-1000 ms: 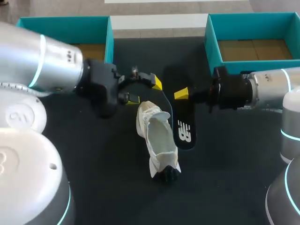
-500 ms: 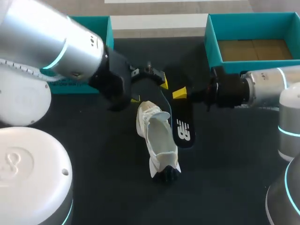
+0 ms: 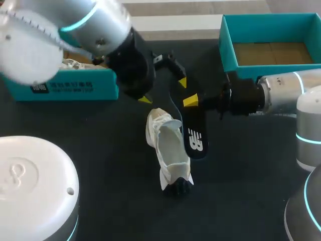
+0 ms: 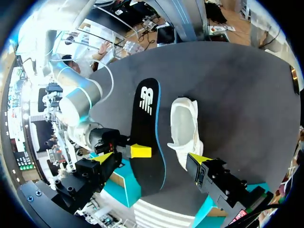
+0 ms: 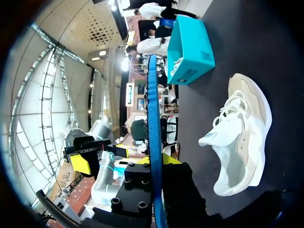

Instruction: Take the shoe out of the shoebox, open the shoe tongue, remove and reinsert the insole, then place the shoe into the shoebox

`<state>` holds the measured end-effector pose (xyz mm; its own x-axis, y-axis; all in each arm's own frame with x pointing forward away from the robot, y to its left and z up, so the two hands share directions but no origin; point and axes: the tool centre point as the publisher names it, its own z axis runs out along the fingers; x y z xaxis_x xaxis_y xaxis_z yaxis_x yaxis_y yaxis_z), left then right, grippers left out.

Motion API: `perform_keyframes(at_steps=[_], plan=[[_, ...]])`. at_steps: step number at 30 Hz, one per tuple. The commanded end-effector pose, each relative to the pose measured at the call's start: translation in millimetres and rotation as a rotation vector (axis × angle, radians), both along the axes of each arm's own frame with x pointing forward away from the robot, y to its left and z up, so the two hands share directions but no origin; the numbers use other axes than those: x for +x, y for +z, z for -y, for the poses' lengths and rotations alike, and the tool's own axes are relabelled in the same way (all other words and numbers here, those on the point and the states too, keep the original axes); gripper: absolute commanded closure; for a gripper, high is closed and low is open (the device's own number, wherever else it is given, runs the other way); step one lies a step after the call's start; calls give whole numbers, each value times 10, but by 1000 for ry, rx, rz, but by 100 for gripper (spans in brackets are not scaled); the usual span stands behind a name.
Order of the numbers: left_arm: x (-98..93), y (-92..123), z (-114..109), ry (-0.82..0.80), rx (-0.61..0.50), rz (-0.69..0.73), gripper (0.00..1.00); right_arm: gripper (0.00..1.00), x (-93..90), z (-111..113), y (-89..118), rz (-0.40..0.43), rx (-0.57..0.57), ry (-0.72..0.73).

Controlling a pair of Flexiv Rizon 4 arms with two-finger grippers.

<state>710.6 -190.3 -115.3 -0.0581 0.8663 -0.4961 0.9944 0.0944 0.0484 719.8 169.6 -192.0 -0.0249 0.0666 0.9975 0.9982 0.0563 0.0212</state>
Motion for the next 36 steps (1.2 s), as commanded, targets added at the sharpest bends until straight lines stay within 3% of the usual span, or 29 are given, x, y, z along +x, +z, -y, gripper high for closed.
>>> perform_keyframes(at_steps=[1,6,13,36], plan=[[120,28,170,14,512,-78,0,100,1,-13,-6,1,0,-1],[186,51,249,16,666,-89,0,100,1,-28,-16,3,0,2],[323,110,358,-1,750,-29,0,100,-1,-41,-26,4,2,7],[414,115,365,15,725,-10,0,100,12,-39,-24,5,1,6]])
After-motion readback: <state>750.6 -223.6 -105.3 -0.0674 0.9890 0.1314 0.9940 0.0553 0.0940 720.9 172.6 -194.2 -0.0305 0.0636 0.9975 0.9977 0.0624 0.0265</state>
